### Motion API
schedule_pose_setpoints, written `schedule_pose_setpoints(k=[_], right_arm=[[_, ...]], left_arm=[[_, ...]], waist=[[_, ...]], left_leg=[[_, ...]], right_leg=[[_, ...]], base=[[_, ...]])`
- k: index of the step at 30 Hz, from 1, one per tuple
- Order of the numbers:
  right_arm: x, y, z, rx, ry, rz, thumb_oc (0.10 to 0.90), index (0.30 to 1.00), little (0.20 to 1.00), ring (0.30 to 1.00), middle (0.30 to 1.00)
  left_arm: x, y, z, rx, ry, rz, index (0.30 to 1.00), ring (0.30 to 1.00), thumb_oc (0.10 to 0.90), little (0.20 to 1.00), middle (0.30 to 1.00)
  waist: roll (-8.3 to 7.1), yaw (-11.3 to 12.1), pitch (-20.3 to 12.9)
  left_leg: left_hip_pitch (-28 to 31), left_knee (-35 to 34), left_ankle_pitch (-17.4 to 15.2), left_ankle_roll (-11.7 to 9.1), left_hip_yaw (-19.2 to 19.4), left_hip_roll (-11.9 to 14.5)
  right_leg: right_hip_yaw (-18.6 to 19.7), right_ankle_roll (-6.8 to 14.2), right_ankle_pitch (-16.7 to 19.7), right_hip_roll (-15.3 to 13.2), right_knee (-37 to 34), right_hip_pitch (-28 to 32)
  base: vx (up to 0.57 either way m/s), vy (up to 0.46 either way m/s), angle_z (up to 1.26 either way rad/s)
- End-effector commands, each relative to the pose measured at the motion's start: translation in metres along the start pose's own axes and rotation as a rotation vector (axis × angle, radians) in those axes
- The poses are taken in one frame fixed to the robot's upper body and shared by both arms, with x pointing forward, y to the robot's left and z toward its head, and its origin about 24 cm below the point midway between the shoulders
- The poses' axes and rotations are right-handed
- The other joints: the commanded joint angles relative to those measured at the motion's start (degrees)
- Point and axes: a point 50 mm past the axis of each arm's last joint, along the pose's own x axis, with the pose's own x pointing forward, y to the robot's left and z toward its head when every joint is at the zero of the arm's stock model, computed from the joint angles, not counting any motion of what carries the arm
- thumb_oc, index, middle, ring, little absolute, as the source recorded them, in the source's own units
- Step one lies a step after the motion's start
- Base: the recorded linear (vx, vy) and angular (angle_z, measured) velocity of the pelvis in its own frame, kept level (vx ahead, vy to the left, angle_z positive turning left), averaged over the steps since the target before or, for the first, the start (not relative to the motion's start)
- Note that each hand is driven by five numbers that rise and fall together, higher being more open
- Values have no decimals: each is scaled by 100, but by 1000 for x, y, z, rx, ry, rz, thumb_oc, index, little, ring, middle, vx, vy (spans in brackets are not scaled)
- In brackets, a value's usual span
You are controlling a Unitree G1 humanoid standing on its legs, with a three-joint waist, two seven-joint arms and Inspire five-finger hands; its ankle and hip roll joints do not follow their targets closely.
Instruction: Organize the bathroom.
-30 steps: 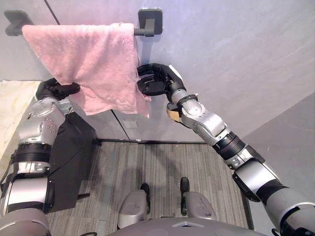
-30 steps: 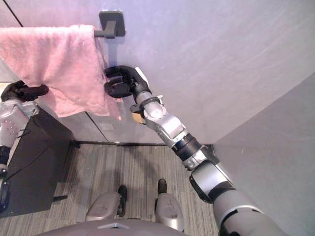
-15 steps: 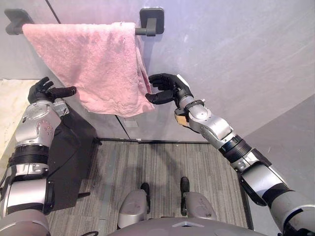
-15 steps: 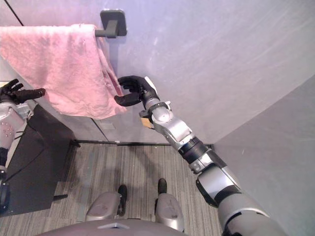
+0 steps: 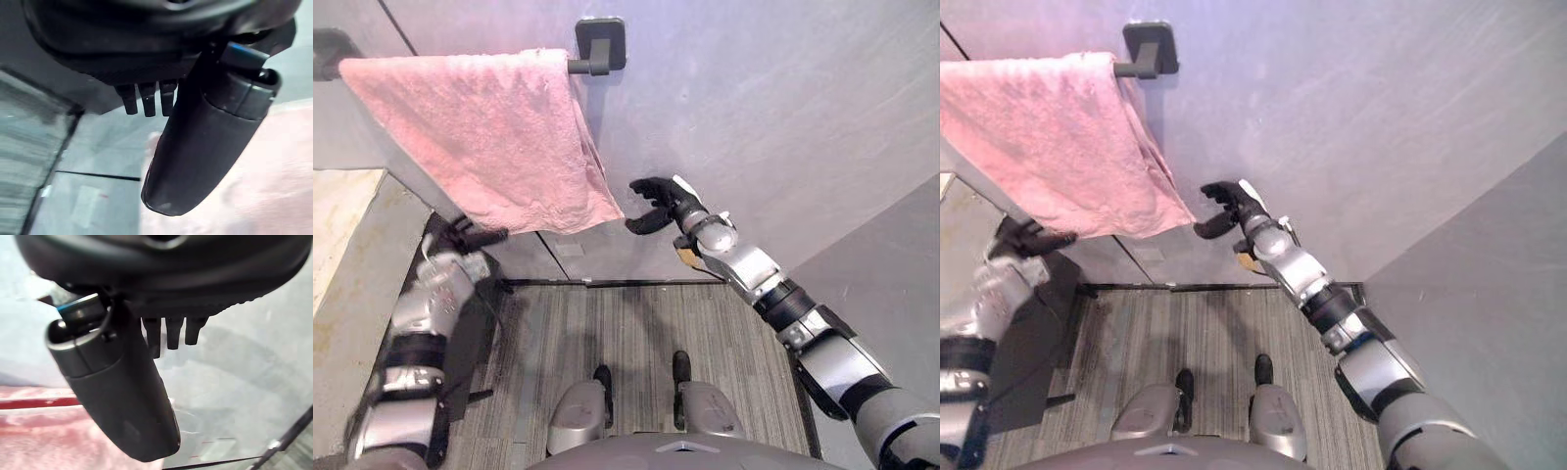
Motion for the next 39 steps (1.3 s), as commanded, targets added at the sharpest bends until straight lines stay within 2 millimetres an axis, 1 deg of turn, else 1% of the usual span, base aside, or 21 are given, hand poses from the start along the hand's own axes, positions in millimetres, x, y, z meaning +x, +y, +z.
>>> schedule_pose_setpoints(k=[1,2,5,6,7,9,10,11,12,13,15,17,20,27,33,34,35,36,37,38,39], right_arm=[[0,-22,14,-41,-70,-82,800,900,900,900,900],[-4,-20,-16,-54,24,-59,800,900,900,900,900],[-8,-15,-43,-74,106,-42,800,900,900,900,900],[-12,-9,-66,-76,190,-32,800,900,900,900,900],[-13,-7,-71,-81,198,-29,800,900,900,900,900],[-23,-1,-107,-112,307,-10,800,900,900,900,900],[-24,0,-111,-113,316,-9,800,900,900,900,900],[-36,8,-143,-135,441,9,800,900,900,900,900],[-39,9,-151,-140,468,11,800,900,900,900,900],[-48,12,-171,-157,547,25,800,900,900,900,900],[-66,13,-204,-194,673,42,800,900,900,900,900],[-78,12,-222,-211,755,41,800,900,900,900,900],[-95,12,-246,-234,859,56,800,900,900,900,900],[-107,13,-257,-302,908,92,800,900,900,900,900],[-94,12,-246,-345,853,81,800,900,900,900,900],[-89,12,-242,-335,835,70,800,900,900,900,900],[-89,12,-242,-330,833,66,800,900,900,900,900],[-90,11,-243,-310,832,50,800,900,900,900,900],[-90,11,-243,-310,832,50,800,900,900,900,900],[-91,9,-243,-287,839,21,800,900,900,900,900],[-92,8,-244,-280,843,9,800,900,900,900,900]], left_arm=[[-4,8,-4,56,-105,47,900,900,800,900,900],[-5,11,-46,24,-10,87,900,900,800,900,900],[-6,20,-78,58,37,171,900,900,800,900,900],[-8,25,-98,74,70,239,900,900,800,900,900],[-8,26,-102,73,76,247,900,900,800,900,900],[-11,35,-125,100,151,298,900,900,800,900,900],[-11,36,-127,107,155,300,900,900,800,900,900],[-13,47,-141,262,202,336,900,900,800,900,900],[-14,50,-146,284,227,335,900,900,800,900,900],[-17,56,-158,381,290,347,900,900,800,900,900],[-21,67,-170,675,309,347,900,900,800,900,900],[-23,71,-175,779,330,336,900,900,800,900,900],[-29,72,-188,787,381,339,900,900,800,900,900],[-34,69,-196,793,363,291,900,900,800,900,900],[-26,60,-183,723,291,325,900,900,800,900,900],[-24,57,-180,721,279,350,900,900,800,900,900],[-24,57,-179,723,279,350,900,900,800,900,900],[-23,54,-178,729,271,355,900,900,800,900,900],[-23,54,-178,729,271,355,900,900,800,900,900],[-20,48,-175,760,254,341,900,900,800,900,900],[-20,45,-174,768,243,334,900,900,800,900,900]], waist=[[-4,40,-371],[-31,-12,-362],[-60,-71,-348],[-95,-121,-336],[-104,-134,-333],[-157,-222,-312],[-161,-226,-311],[-204,-272,-301],[-211,-280,-300],[-232,-300,-302],[-255,-327,-316],[-258,-327,-321],[-264,-282,-362],[-325,-114,-375],[-404,2,-294],[-431,-4,-315],[-437,-13,-316],[-470,-74,-324],[-466,-80,-326],[-506,-217,-328],[-514,-272,-345]], left_leg=[[187,-126,-197,661,257,-86],[186,-133,-208,679,263,-93],[195,-142,-213,682,316,-76],[201,-157,-214,686,374,-55],[206,-163,-217,686,386,-52],[226,-192,-229,674,484,-4],[227,-193,-231,672,492,0],[236,-210,-225,659,556,39],[239,-217,-224,655,572,50],[247,-233,-215,649,608,79],[252,-241,-194,632,637,120],[265,-255,-173,621,638,152],[312,-255,-156,602,564,205],[178,9,-70,499,277,318],[5,-163,248,390,84,552],[-25,-358,421,311,232,644],[-54,-330,447,295,279,657],[-134,-151,394,258,629,704],[-150,-129,382,257,620,709],[-182,410,107,280,1127,709],[-239,747,42,283,1197,619]], right_leg=[[-219,291,-673,-104,353,-82],[-194,285,-663,-82,334,-115],[-170,286,-648,-65,332,-142],[-148,289,-641,-53,329,-168],[-145,289,-639,-50,327,-174],[-138,297,-625,-42,328,-222],[-136,298,-623,-41,326,-226],[-139,302,-605,-33,298,-239],[-144,301,-604,-31,290,-238],[-163,291,-594,-23,258,-228],[-191,262,-595,5,240,-206],[-216,234,-620,29,273,-194],[-322,167,-725,99,378,-143],[-490,9,-816,236,414,-55],[-684,-106,-898,490,394,-65],[-809,-114,-873,577,257,-7],[-842,-116,-862,580,220,10],[-1007,-138,-831,552,101,68],[-1014,-139,-828,557,95,68],[-1265,-180,-768,459,10,119],[-1340,-217,-748,444,30,93]], base=[[-51,15,-4],[-35,18,-3],[-26,18,-8],[-30,16,-21],[-41,16,-24],[-32,1,-12],[-40,-31,-6],[-36,-35,-7],[-53,-53,-10],[-34,-38,-6],[-30,-48,-23],[-9,-47,-19],[17,-84,7],[-1,-129,17],[-93,-152,25],[-124,-167,31],[-122,-171,35],[-52,-70,31],[-88,-95,65],[-89,-45,81],[-147,-47,125]])
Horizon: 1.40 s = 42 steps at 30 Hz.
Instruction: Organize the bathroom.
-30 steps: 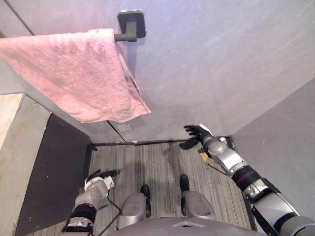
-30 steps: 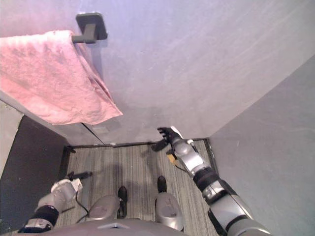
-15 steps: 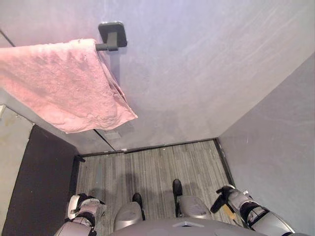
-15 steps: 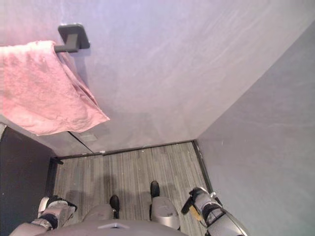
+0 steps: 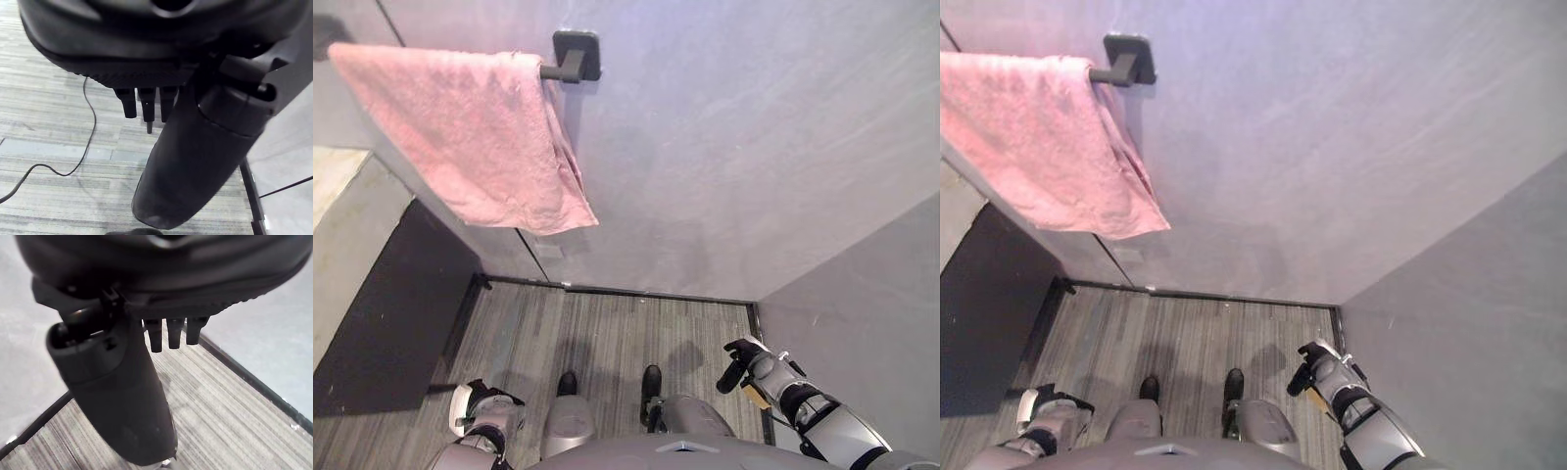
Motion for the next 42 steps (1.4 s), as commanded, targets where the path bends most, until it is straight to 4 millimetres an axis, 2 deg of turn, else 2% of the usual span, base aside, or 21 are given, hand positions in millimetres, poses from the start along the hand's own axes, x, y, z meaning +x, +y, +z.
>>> schedule_pose_setpoints(k=[1,5,6,7,9,11,16,18,21,22,24,27,30,33,34,35,37,38,39,40,42], right_arm=[[0,-27,5,30,-7,-108,800,900,900,900,900],[0,-30,-1,49,-3,-101,800,900,900,900,900],[-1,-30,-5,54,7,-105,800,900,900,900,900],[-1,-30,-6,54,8,-105,800,900,900,900,900],[0,-28,-13,77,25,-106,800,900,900,900,900],[0,-27,-15,72,26,-103,800,900,900,900,900],[-1,-21,-17,42,14,-95,800,900,900,900,900],[-1,-18,-21,18,9,-89,800,900,900,900,900],[-2,-11,-31,26,43,-87,800,900,900,900,900],[-2,-10,-33,23,53,-88,800,900,900,900,900],[-1,-12,-33,3,60,-93,800,900,900,900,900],[-1,-11,-31,-16,70,-95,800,900,900,900,900],[-1,-11,-33,34,79,-108,800,900,900,900,900],[-1,-14,-27,61,64,-139,800,900,900,900,900],[-1,-15,-28,109,68,-174,800,900,900,900,900],[-2,-15,-28,133,70,-187,800,900,900,900,900],[-2,-15,-29,149,73,-194,800,900,900,900,900],[-2,-17,-32,178,77,-211,800,900,900,900,900],[-3,-17,-34,184,82,-215,800,900,900,900,900],[-3,-16,-39,193,98,-221,800,900,900,900,900],[-3,-16,-40,196,103,-222,800,900,900,900,900]], left_arm=[[3,10,30,33,-133,100,900,900,800,900,900],[2,10,34,3,-141,115,900,900,800,900,900],[2,9,40,4,-163,116,900,900,800,900,900],[2,9,41,4,-165,116,900,900,800,900,900],[0,7,46,1,-190,116,900,900,800,900,900],[0,7,50,-5,-205,120,900,900,800,900,900],[0,10,51,22,-226,134,900,900,800,900,900],[2,13,49,39,-217,146,900,900,800,900,900],[3,16,57,67,-236,145,900,900,800,900,900],[3,17,60,58,-239,146,900,900,800,900,900],[2,16,67,26,-245,149,900,900,800,900,900],[0,15,70,-95,-219,175,900,900,800,900,900],[-1,13,73,-127,-226,173,900,900,800,900,900],[-3,10,78,-146,-241,177,900,900,800,900,900],[-7,7,87,-145,-270,182,900,900,800,900,900],[-8,6,91,-144,-276,184,900,900,800,900,900],[-9,5,93,-140,-280,185,900,900,800,900,900],[-10,4,92,-148,-276,200,900,900,800,900,900],[-10,3,92,-152,-272,203,900,900,800,900,900],[-11,2,92,-153,-275,207,900,900,800,900,900],[-11,2,92,-153,-278,210,900,900,800,900,900]], waist=[[-147,-291,161],[-136,-365,216],[-99,-456,208],[-96,-464,207],[-9,-550,182],[42,-587,179],[79,-586,260],[139,-638,282],[370,-824,274],[423,-840,276],[472,-821,300],[316,-726,300],[238,-690,356],[169,-695,450],[69,-824,522],[33,-892,535],[-4,-925,530],[-115,-1066,476],[-149,-1119,448],[-190,-1233,397],[-209,-1269,356]], left_leg=[[-78,1777,-433,-244,867,-462],[-16,1960,-712,-127,820,-892],[241,1519,-925,-51,921,-986],[276,1463,-941,-42,933,-997],[586,836,-1085,23,1002,-1090],[692,459,-1040,67,985,-1192],[665,38,-839,165,901,-1378],[624,-131,-682,211,784,-1379],[420,-319,-354,331,300,-1305],[355,-315,-302,344,180,-1282],[261,-254,-257,349,5,-1262],[-28,-4,-261,316,-60,-1357],[-192,38,-147,250,-262,-1292],[-342,70,-36,170,-243,-1167],[-373,328,-149,147,92,-980],[-361,463,-213,139,185,-929],[-355,586,-274,139,206,-907],[-278,999,-522,145,197,-881],[-234,1137,-579,149,200,-859],[-114,1379,-622,155,156,-778],[-101,1452,-559,142,131,-737]], right_leg=[[50,618,-620,-48,280,146],[49,664,-535,-32,330,19],[12,730,-496,-36,409,-121],[11,738,-495,-39,418,-131],[-24,839,-427,-32,476,-324],[-71,932,-314,-49,453,-485],[-23,1117,-71,-75,375,-705],[295,1164,-129,-53,573,-802],[1317,1150,-522,80,1581,-902],[1371,1136,-648,95,1866,-900],[1446,1043,-937,141,1907,-765],[1492,922,-865,215,1185,-312],[1454,885,-853,269,1077,-248],[1390,849,-821,313,972,-211],[1272,817,-767,258,888,-195],[1253,804,-733,233,865,-193],[1248,796,-712,204,878,-209],[1274,789,-601,108,890,-263],[1310,783,-560,84,879,-275],[1418,758,-501,89,853,-272],[1478,737,-479,93,850,-309]], base=[[-119,-3,116],[-121,53,49],[-124,102,16],[-135,132,9],[-124,127,14],[-150,109,12],[-131,48,-5],[-108,-7,-4],[-128,-49,51],[-127,-44,122],[-115,-45,97],[-102,-127,50],[-117,-161,29],[-197,-164,90],[-220,-143,32],[-220,-143,32],[-113,-19,105],[-180,28,142],[-228,108,82],[-146,109,52],[-89,74,30]])
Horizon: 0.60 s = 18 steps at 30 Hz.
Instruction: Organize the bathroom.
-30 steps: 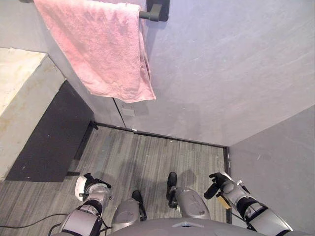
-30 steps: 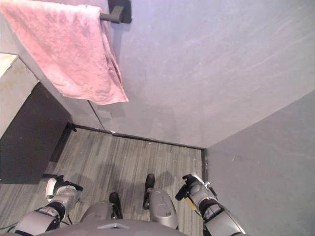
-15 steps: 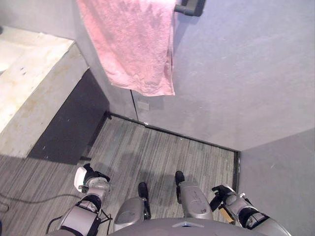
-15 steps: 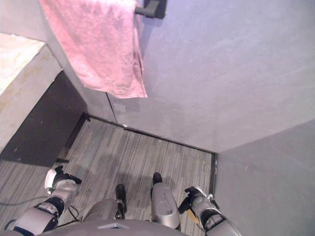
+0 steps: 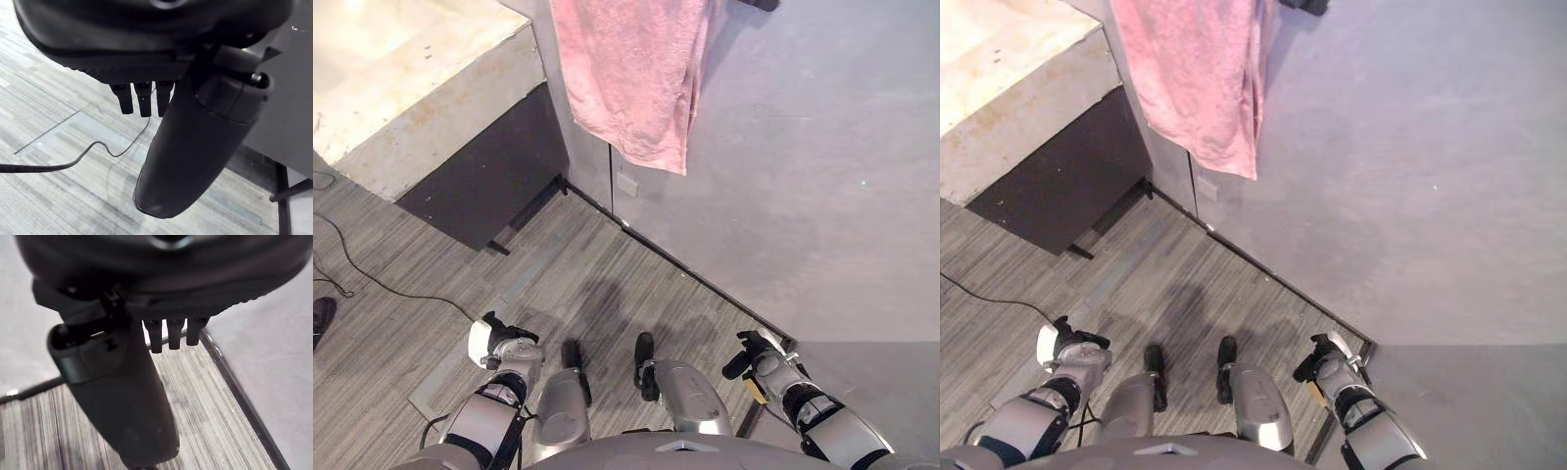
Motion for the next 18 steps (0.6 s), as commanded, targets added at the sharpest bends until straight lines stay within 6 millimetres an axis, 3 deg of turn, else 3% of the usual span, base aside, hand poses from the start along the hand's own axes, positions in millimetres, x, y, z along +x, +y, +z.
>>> schedule_pose_setpoints(k=[1,3,6,9,13,16,17,18], right_arm=[[-1,-9,-27,29,74,-62,800,900,900,900,900],[0,-15,-31,46,84,-81,800,900,900,900,900],[1,-24,-25,10,40,-99,800,900,900,900,900],[3,-32,-13,-3,-17,-124,800,900,900,900,900],[3,-35,5,-60,-103,-117,800,900,900,900,900],[2,-30,10,-97,-122,-90,800,900,900,900,900],[1,-25,8,-115,-122,-81,800,900,900,900,900],[1,-23,7,-119,-123,-83,800,900,900,900,900]], left_arm=[[9,19,17,-37,-94,129,900,900,800,900,900],[6,15,20,-60,-116,120,900,900,800,900,900],[3,11,25,-90,-136,123,900,900,800,900,900],[2,9,33,-91,-172,126,900,900,800,900,900],[5,17,33,-55,-206,149,900,900,800,900,900],[10,25,29,-14,-198,165,900,900,800,900,900],[13,29,28,2,-196,158,900,900,800,900,900],[13,29,29,-4,-197,153,900,900,800,900,900]], waist=[[-43,-351,-224],[-50,-398,-250],[45,-441,-209],[203,-529,-73],[276,-447,139],[386,-459,158],[504,-401,124],[526,-381,116]], left_leg=[[367,82,-341,460,-81,-185],[320,427,-279,428,-244,-183],[515,-114,-621,516,-166,-413],[774,-756,-788,589,148,-538],[792,-986,-923,694,309,-696],[640,-982,-805,748,284,-598],[489,-1182,-505,753,140,-518],[445,-1240,-418,743,104,-513]], right_leg=[[1624,728,0,347,155,-2],[1827,695,86,351,82,-23],[1907,828,133,224,160,-312],[1880,1108,355,-7,280,-846],[1951,1456,863,-347,-122,-1107],[2167,1395,453,-147,585,-1174],[2110,1317,-28,21,1004,-930],[2097,1292,-123,67,1019,-855]], base=[[-206,208,28],[-282,287,32],[-263,346,-18],[-320,354,-32],[-267,178,7],[-224,37,22],[-253,-4,56],[-231,-12,108]])
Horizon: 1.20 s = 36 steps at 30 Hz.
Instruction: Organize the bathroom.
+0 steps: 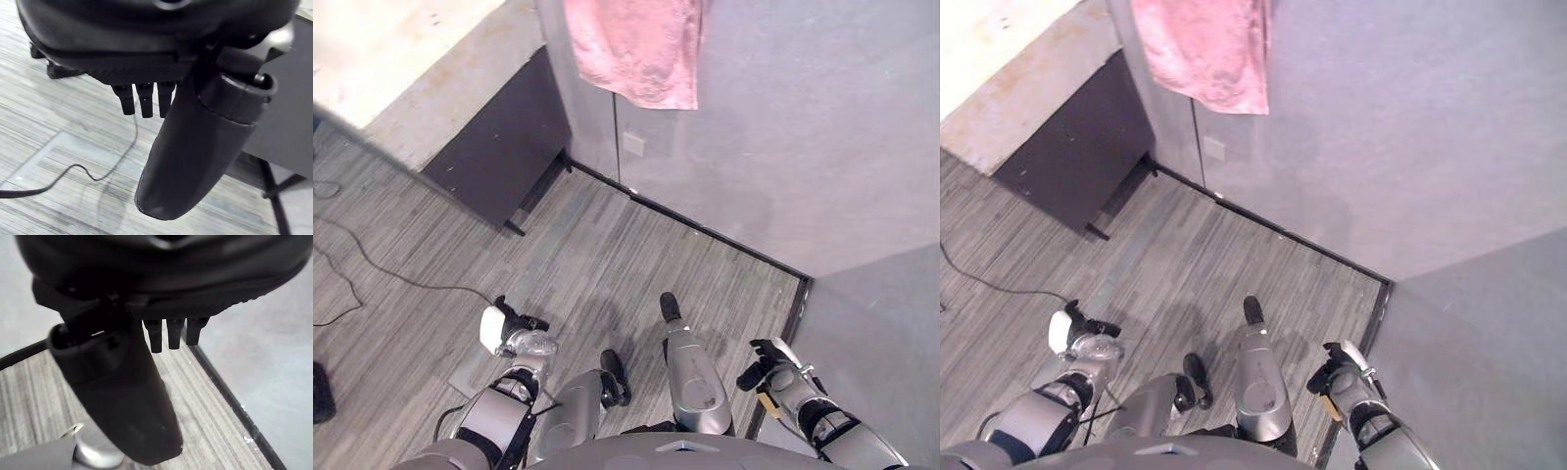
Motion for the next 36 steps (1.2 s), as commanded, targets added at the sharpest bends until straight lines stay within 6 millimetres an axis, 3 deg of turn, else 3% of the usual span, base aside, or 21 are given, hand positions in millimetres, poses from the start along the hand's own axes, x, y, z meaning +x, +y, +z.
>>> schedule_pose_setpoints(k=[1,4,11,13,15,18,20,22,28,31,36], right_arm=[[3,-25,21,-103,-91,-108,800,900,900,900,900],[3,-20,18,-130,-68,-112,800,900,900,900,900],[3,-21,13,-133,-31,-145,800,900,900,900,900],[2,-21,10,-89,-11,-164,800,900,900,900,900],[1,-21,-3,28,45,-206,800,900,900,900,900],[1,-25,0,13,18,-239,800,900,900,900,900],[0,-27,3,-17,-11,-249,800,900,900,900,900],[1,-31,8,-40,-47,-258,800,900,900,900,900],[2,-48,35,-98,-159,-283,800,900,900,900,900],[3,-47,43,-117,-171,-268,800,900,900,900,900],[2,-41,38,-85,-143,-267,800,900,900,900,900]], left_arm=[[23,35,15,-2,-80,120,900,900,800,900,900],[21,32,11,-41,-44,115,900,900,800,900,900],[16,25,7,-99,8,100,900,900,800,900,900],[15,23,5,-95,10,88,900,900,800,900,900],[10,13,8,-48,-33,39,900,900,800,900,900],[4,6,9,-57,-37,30,900,900,800,900,900],[2,4,9,-72,-49,29,900,900,800,900,900],[0,1,14,-87,-66,36,900,900,800,900,900],[3,6,27,-138,-99,93,900,900,800,900,900],[11,18,19,-153,-49,119,900,900,800,900,900],[15,28,-2,-130,14,125,900,900,800,900,900]], waist=[[52,239,-163],[24,332,-276],[24,237,-279],[23,193,-307],[5,-28,-437],[-118,-124,-600],[-130,-163,-599],[-109,-183,-541],[121,-288,-164],[101,-227,-123],[60,-71,-220]], left_leg=[[582,-1227,364,-255,74,304],[479,-1327,479,-287,41,214],[460,-1380,641,-382,-30,370],[498,-1459,698,-427,47,440],[505,-1323,674,-567,276,606],[439,-814,516,-700,-127,719],[409,-605,617,-742,-253,796],[424,-649,399,-669,-219,755],[624,-1298,302,-453,136,609],[621,-1149,153,-374,218,555],[598,-995,77,-318,232,498]], right_leg=[[-35,-140,-1200,601,212,412],[-48,-187,-1115,627,-305,698],[-155,-316,-1240,803,-99,621],[-143,-351,-1243,847,-185,709],[-6,-439,-1117,861,-504,853],[251,-492,-1027,867,-537,847],[458,-495,-984,863,-519,806],[522,-382,-1035,747,-378,676],[585,-65,-909,516,-112,54],[555,-29,-854,422,-156,51],[447,-26,-904,306,-273,303]], base=[[-110,-12,105],[-81,-60,77],[-61,-60,50],[-29,-68,42],[-48,-57,75],[-17,184,174],[-59,284,33],[-90,277,-23],[-172,275,-13],[-60,81,-10],[11,42,1]])
